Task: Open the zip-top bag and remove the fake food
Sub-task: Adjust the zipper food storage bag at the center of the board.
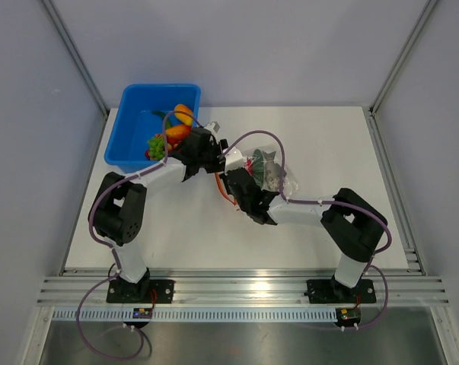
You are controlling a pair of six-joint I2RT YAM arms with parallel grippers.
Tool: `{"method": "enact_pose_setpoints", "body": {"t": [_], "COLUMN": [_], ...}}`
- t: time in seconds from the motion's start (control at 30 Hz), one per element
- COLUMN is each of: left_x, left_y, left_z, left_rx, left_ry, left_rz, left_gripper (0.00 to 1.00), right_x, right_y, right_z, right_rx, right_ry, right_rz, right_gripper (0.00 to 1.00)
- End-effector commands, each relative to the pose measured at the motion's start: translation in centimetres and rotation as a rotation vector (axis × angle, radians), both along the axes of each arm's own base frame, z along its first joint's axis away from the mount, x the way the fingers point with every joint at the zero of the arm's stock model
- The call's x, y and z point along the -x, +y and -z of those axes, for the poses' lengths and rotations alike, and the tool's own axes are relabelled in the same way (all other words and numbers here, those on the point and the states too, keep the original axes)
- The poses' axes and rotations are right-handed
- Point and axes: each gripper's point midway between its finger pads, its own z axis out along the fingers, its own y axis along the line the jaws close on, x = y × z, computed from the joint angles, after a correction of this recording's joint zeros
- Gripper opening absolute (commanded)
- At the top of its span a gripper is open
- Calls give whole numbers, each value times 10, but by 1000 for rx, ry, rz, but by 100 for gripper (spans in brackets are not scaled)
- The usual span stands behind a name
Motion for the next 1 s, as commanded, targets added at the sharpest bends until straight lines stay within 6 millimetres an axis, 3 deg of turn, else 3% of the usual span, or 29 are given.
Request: {"method": "enact_pose_setpoints", "body": {"t": [0.0, 0.03, 0.2, 0.23, 0.27, 0.33, 0.37, 0.5, 0.53, 0.6, 0.63, 0.67, 0.8, 0.83, 0.97], "left_x": [-14, -17, -28, -31, -33, -37, -38, -40, -39, -38, -38, -38, -39, -40, -40], "left_y": [-8, -5, 3, 6, 7, 13, 15, 15, 15, 13, 13, 12, 10, 10, 10], "left_z": [-20, -19, -12, -10, -10, -10, -9, -13, -14, -13, -13, -14, -12, -12, -14], "left_rx": [57, 60, 67, 67, 65, 40, 29, 29, 31, 35, 36, 39, 40, 42, 37], "left_ry": [-46, -43, -39, -37, -41, -58, -70, -108, -110, -116, -117, -124, -130, -135, -152], "left_rz": [23, 19, 12, 8, 6, -15, -21, -18, -11, 3, 6, 14, 24, 26, 30], "left_gripper": [54, 52, 29, 28, 28, 28, 28, 26, 25, 22, 22, 19, 14, 13, 8], "right_x": [-6, -3, 4, 7, 9, 13, 13, 4, -10, -15, -30, -30, -49, -54, -65], "right_y": [12, 13, 6, 0, -3, -16, -20, -44, -58, -68, -87, -93, -130, -146, -165], "right_z": [-18, -17, -21, -15, -26, -25, -36, -31, -32, -20, -19, -12, 3, 12, 34], "right_rx": [-13, -11, -29, -24, -54, -60, -97, -128, -170, -200, -221, -228, -285, -289, -313], "right_ry": [-65, -64, -67, -62, -85, -94, -116, -65, -38, 55, 78, 123, 245, 290, 394], "right_rz": [18, 12, 13, 22, 28, 50, 66, 136, 189, 198, 243, 237, 328, 349, 373], "right_gripper": [9, 17, 38, 38, 39, 40, 40, 40, 40, 41, 43, 44, 64, 66, 66]}}
